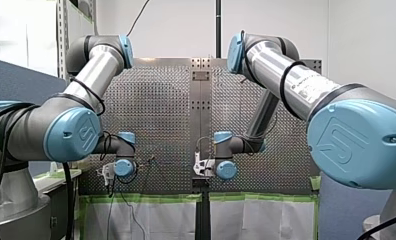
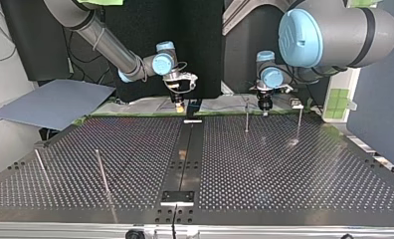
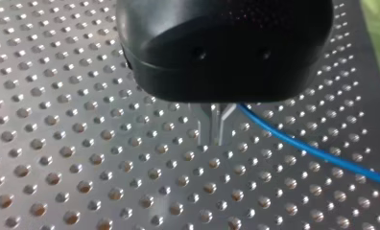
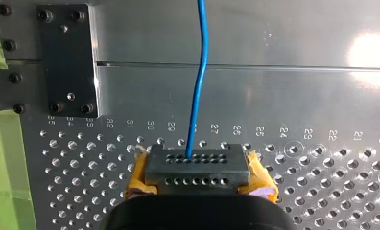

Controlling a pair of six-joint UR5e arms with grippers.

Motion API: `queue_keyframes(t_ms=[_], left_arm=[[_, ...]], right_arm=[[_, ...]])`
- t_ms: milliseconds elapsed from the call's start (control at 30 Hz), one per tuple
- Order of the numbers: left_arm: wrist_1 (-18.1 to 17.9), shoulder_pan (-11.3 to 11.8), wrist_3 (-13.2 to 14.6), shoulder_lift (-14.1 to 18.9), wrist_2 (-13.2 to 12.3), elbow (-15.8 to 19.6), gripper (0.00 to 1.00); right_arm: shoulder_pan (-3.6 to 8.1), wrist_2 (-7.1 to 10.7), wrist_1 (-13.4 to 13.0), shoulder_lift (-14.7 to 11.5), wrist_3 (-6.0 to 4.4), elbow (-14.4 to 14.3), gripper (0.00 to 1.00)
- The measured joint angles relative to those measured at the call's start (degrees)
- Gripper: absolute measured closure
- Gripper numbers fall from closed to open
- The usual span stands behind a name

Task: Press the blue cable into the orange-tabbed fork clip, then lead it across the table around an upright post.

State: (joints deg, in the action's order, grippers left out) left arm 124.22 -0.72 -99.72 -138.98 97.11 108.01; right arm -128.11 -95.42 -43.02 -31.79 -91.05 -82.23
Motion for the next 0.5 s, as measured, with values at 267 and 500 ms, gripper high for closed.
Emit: queue_keyframes(t_ms=[267, 500], left_arm=[[1.44, 0.27, 0.68, 0.00, -0.71, 0.06, 0.00], [1.98, 0.32, 0.29, 0.05, -0.49, 1.25, 0.00]], right_arm=[[0.00, 0.06, 0.03, 0.06, 0.03, -0.01, 1.00], [0.05, 0.13, 0.03, 0.09, 0.07, -0.01, 1.00]])
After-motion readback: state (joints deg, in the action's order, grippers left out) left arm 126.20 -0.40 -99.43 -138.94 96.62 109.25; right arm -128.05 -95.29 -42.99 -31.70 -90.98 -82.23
